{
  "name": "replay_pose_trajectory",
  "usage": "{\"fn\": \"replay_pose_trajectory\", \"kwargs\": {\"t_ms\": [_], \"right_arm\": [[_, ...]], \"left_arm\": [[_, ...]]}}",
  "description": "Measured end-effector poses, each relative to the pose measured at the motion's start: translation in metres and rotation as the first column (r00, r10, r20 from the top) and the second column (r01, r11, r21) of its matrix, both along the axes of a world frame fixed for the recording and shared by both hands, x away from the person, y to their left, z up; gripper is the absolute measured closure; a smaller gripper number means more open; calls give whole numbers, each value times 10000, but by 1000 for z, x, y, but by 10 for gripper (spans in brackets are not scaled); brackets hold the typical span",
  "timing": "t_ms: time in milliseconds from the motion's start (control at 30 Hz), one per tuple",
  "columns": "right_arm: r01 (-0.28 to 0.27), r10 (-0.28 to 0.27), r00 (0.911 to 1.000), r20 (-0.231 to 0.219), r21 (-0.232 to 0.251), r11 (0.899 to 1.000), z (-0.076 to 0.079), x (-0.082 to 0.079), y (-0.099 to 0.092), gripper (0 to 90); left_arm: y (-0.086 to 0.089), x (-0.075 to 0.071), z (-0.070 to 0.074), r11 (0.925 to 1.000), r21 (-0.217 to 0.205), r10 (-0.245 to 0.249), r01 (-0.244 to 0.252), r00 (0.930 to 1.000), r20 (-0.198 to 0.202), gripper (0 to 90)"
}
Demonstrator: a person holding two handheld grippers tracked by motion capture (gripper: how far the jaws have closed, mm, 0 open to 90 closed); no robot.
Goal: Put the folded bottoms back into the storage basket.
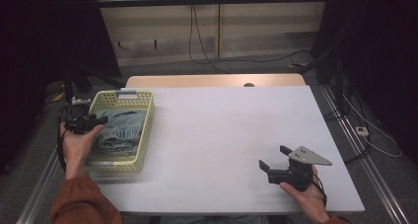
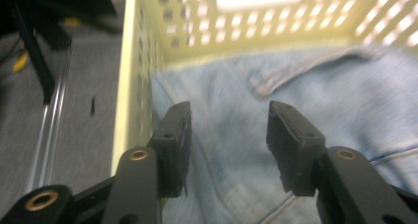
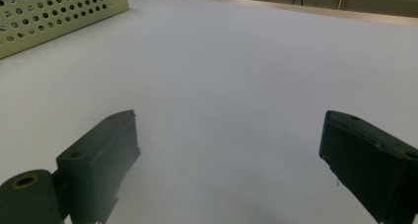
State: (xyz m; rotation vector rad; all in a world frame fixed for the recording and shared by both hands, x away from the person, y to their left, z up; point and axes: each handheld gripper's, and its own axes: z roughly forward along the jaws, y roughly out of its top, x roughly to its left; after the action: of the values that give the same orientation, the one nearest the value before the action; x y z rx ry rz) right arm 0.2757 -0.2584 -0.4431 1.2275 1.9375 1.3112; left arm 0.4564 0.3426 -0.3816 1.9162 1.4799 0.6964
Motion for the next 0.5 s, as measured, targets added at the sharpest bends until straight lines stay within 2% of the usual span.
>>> {"fn": "replay_pose_trajectory", "kwargs": {"t_ms": [33, 100, 233, 300, 367, 467, 500], "right_arm": [[-3, 3, 10000, -12, -12, 10000, 0, 0, 1, 80], [-20, 20, 10000, -6, -11, 10000, 0, 0, 2, 80], [-18, 18, 10000, -8, -42, 10000, 0, 0, 3, 79], [-16, 16, 10000, -15, -15, 10000, 0, 1, 2, 79], [-50, 50, 10000, -51, -51, 10000, -1, 1, 2, 79], [-60, 60, 10000, -37, -50, 10000, -1, 1, 2, 80], [-50, 49, 10000, -45, -52, 10000, -1, 1, 2, 79]], "left_arm": [[0, -1, 2, 10000, -44, -60, 60, 9999, 123, 397], [1, -3, 4, 9996, -170, -226, 233, 9990, 386, 367], [-1, -6, 7, 9994, -116, -308, 320, 9952, 932, 270], [-1, -7, 11, 9975, -498, -432, 503, 9898, 1357, 260], [-2, -8, 14, 9957, -712, -487, 598, 9877, 1486, 217], [-5, -10, 17, 9958, -574, -611, 707, 9861, 1545, 140], [-4, -11, 19, 9896, -1106, -739, 923, 9844, 1595, 110]]}}
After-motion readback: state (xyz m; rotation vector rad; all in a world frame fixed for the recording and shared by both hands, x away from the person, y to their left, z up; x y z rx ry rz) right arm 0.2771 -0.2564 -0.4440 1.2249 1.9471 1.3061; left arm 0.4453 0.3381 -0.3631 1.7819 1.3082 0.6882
